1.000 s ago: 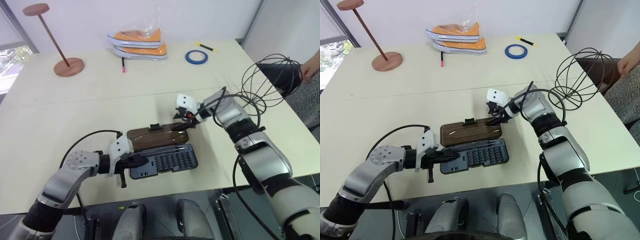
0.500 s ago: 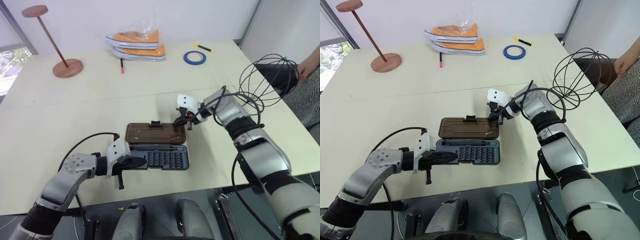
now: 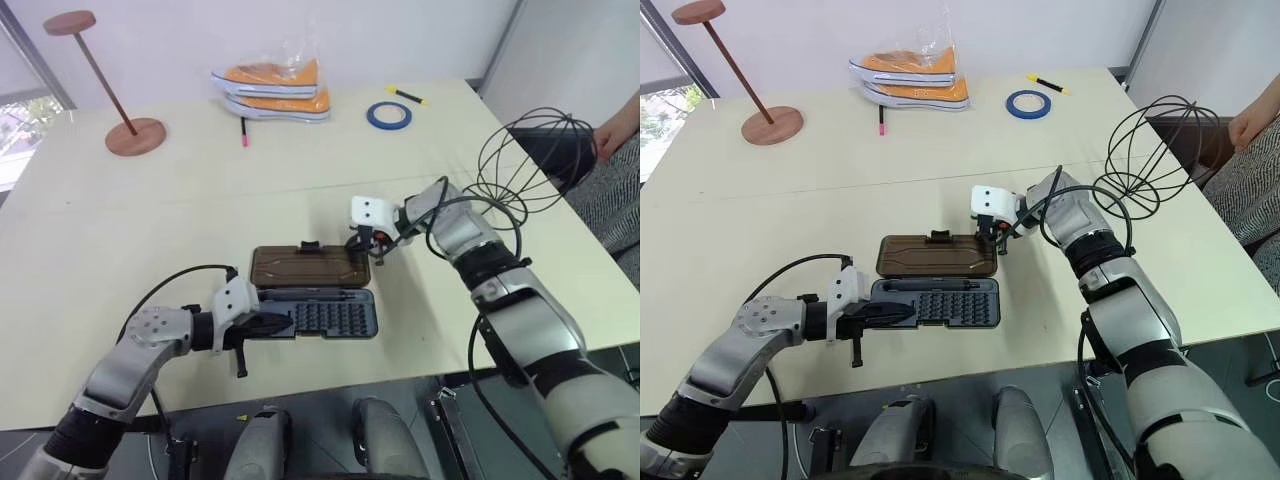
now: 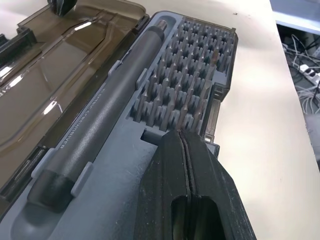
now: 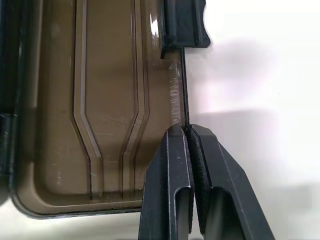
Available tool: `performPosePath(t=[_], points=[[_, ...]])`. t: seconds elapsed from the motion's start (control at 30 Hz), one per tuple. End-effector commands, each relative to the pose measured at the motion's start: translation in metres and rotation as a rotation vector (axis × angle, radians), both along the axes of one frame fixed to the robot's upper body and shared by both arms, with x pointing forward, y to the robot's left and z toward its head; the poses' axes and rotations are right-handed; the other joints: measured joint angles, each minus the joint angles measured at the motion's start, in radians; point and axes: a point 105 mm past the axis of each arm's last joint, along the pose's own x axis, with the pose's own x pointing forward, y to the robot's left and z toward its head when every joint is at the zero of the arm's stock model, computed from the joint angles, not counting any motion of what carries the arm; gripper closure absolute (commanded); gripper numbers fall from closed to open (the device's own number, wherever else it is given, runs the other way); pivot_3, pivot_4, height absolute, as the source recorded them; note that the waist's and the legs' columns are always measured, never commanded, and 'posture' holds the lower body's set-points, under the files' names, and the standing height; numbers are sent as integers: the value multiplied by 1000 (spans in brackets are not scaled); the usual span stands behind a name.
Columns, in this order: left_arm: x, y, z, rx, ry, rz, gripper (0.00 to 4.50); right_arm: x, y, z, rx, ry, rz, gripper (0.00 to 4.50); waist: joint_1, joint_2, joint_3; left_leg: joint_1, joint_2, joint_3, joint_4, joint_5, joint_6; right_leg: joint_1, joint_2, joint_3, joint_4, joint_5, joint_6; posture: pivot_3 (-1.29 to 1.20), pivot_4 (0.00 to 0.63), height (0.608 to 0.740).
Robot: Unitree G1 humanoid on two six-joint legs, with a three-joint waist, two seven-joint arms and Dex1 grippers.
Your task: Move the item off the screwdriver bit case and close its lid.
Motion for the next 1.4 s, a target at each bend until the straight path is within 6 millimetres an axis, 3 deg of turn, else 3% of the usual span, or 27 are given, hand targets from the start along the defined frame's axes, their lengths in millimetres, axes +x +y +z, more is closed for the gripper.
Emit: performPosePath(t=[0.03,0.5,0.77,0.97,1.4], points=[[1,-1,4,7,-7,1,4500,2,8,28,49,-123,3,4437,1,0,0,0,0,0,0,0,0,0,0,0,0,0,0,0,150,740],[8,-1,4,12,-10,-8,4500,-29,13,48,60,-194,45,4437,4,0,0,-2,0,0,0,0,0,-1,0,0,-1,0,0,0,150,740],[9,-3,7,6,-22,-6,4500,-38,21,67,59,-482,49,4437,8,0,0,-2,0,0,1,0,0,-1,0,0,-1,0,0,0,150,740],[12,-4,9,5,-23,-9,4500,-40,17,54,121,-343,-46,4437,10,0,0,-2,0,0,1,0,0,-1,0,0,-1,0,0,0,150,740],[9,-4,3,5,-18,-7,4500,-4,-2,39,147,29,-160,4437,6,0,0,-2,0,0,1,0,0,-1,0,0,-1,0,0,0,150,740]])
